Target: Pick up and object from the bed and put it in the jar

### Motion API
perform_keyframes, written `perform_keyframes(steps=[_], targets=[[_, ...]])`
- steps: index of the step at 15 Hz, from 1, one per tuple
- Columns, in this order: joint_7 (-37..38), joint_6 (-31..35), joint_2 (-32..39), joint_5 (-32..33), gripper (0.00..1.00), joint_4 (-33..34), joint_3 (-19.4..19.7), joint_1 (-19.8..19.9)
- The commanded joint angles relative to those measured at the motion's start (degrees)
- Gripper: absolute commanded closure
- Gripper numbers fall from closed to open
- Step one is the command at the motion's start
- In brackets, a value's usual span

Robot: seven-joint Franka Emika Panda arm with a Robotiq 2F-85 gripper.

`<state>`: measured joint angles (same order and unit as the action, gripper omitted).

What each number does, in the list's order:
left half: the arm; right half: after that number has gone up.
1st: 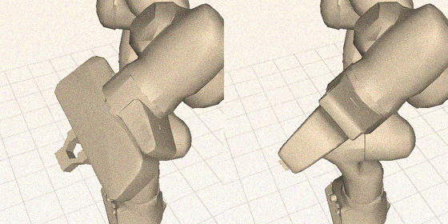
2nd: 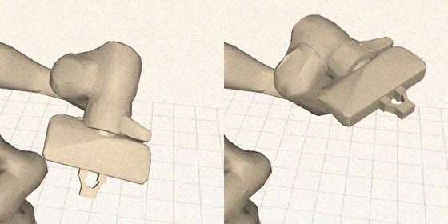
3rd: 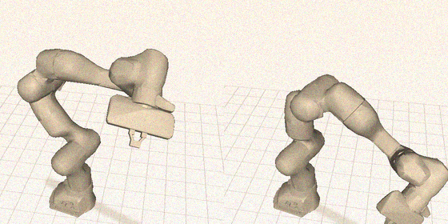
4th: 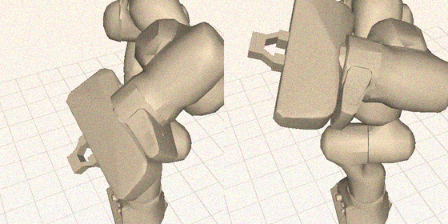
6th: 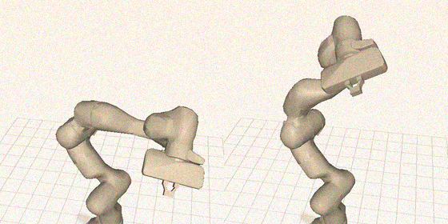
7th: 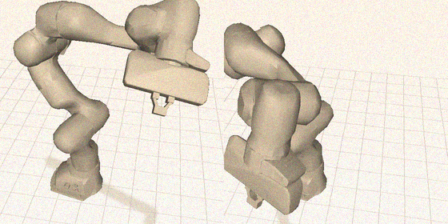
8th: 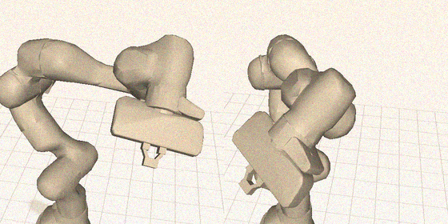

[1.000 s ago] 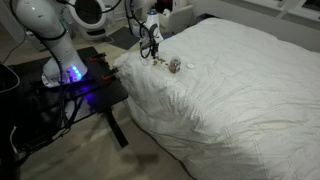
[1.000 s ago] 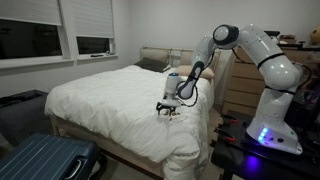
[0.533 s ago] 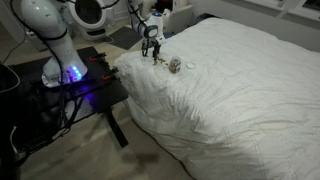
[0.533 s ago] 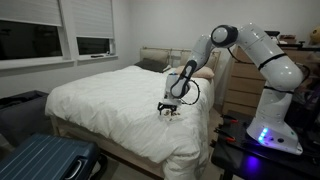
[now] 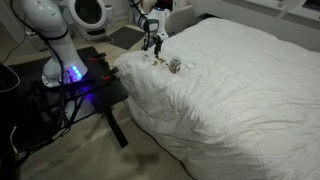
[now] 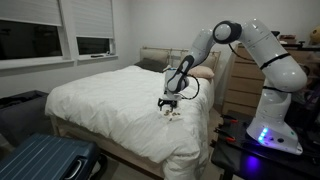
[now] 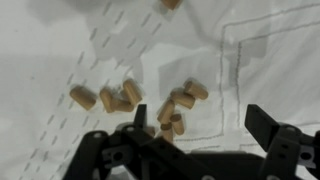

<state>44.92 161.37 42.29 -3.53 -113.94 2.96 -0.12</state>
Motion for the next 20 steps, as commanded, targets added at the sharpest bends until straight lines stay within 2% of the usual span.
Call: perform_keyframes(steps=[1, 11, 20], targets=[[-3.0, -4.5, -3.5, -3.0, 0.00, -1.9, 1.3, -1.8], [-3.2, -10.1, -4.4, -2.7, 0.00, -4.8, 2.1, -2.5], [-2.5, -10.8, -6.6, 0.1, 0.00, -9.4, 7.7, -4.9]])
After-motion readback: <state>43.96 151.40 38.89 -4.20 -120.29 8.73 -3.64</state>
